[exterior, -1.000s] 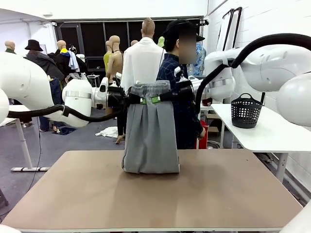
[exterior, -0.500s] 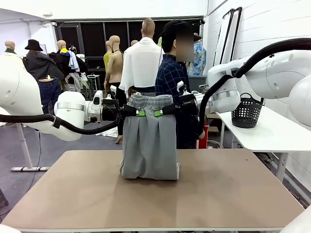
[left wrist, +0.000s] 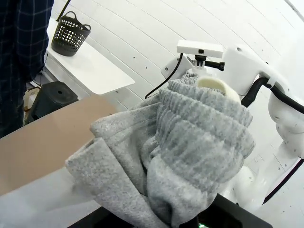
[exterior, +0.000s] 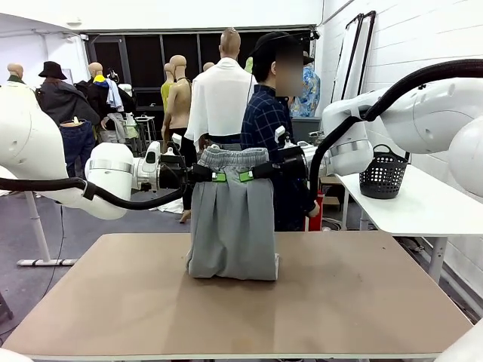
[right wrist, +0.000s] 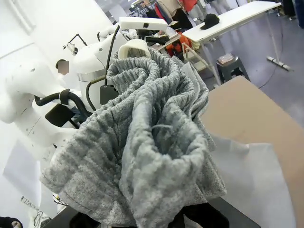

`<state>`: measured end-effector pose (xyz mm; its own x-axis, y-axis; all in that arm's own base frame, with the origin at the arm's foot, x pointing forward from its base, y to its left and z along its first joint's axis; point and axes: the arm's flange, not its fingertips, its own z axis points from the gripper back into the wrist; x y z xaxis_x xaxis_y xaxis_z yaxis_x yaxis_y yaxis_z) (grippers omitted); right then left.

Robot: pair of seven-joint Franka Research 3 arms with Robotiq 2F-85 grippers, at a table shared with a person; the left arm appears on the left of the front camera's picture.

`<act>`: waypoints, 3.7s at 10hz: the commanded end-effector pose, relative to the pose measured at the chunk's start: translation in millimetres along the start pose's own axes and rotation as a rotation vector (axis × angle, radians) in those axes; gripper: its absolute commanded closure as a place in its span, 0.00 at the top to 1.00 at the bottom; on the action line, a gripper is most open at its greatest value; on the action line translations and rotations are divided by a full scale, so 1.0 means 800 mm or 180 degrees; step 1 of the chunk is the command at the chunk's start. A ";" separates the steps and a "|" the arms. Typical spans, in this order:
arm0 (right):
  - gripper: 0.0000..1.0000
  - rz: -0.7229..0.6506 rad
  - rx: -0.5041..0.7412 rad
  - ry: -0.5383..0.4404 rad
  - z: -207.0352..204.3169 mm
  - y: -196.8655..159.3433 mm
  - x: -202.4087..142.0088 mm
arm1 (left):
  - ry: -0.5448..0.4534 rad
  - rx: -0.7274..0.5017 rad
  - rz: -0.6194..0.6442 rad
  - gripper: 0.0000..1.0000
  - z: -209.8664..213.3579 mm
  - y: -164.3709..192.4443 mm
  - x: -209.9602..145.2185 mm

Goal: Fold the training pants.
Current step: Fold the Training pants in half.

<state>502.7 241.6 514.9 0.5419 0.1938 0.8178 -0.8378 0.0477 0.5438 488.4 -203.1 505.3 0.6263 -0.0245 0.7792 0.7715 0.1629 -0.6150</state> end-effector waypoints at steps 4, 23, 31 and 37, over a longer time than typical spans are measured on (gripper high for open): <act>0.00 -0.0517 0.0225 -0.0187 0.006 0.007 -0.068 | -0.0074 -0.0071 0.0620 0.00 0.026 -0.019 -0.068; 0.00 -0.1703 0.0179 -0.0396 -0.022 -0.075 -0.180 | 0.0100 -0.0109 0.1941 0.00 -0.005 0.103 -0.150; 0.00 -0.2131 0.0059 -0.0352 -0.058 -0.174 -0.197 | -0.0218 -0.0013 0.2490 0.00 0.025 0.191 -0.148; 0.00 -0.2501 -0.0141 -0.0361 -0.046 -0.211 -0.220 | 0.0054 0.0068 0.2891 0.00 0.002 0.228 -0.169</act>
<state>538.7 247.6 277.7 0.9704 0.0020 0.2414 -0.2394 0.1360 0.9613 533.6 -180.8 285.9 0.9954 0.0931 0.0207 0.0094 0.1199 -0.9927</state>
